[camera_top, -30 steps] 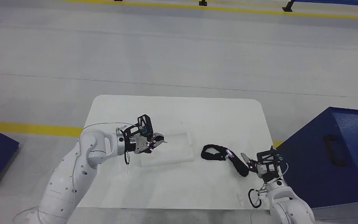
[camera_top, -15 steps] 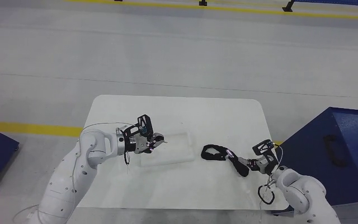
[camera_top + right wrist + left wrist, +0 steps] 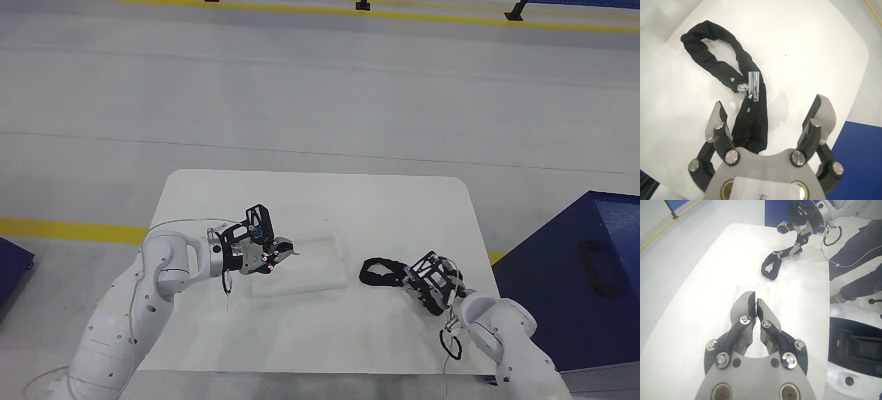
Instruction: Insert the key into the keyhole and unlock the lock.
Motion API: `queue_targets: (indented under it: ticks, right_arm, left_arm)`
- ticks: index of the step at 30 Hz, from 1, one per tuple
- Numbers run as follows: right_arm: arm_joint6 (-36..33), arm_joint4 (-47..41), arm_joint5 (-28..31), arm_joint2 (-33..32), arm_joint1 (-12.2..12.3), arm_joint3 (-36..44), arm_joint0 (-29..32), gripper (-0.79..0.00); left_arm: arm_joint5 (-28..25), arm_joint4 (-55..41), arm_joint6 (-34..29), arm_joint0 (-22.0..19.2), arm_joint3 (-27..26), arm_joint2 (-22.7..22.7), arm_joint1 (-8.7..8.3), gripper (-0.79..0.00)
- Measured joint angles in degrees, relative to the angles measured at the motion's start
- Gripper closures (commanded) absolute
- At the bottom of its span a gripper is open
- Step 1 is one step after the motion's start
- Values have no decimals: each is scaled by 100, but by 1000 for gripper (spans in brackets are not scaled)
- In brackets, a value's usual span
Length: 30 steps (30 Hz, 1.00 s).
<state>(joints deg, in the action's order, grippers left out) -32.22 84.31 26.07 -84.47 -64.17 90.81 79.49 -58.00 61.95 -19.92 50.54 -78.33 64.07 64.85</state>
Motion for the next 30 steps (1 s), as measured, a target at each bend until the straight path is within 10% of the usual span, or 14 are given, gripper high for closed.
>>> queue_targets:
  ticks: [8,12,13,14,30]
  right_arm:
    - [-646,-379,167,396,-65,-793,-689,-542]
    - [-768,-515,238,468,-74,-1033,-898,-345]
    - [-792,-507,215,491,-75,-1074,-929,-274]
    - [-803,-504,194,512,-78,-1099,-947,0]
    - [-998,-1877,707,108,-19,-1590,-1093,0]
  left_arm:
    - [0,0,0,0,0,0,0,0]
    - [0,0,0,0,0,0,0,0]
    - [0,0,0,0,0,0,0,0]
    - [0,0,0,0,0,0,0,0]
    - [0,0,0,0,0,0,0,0]
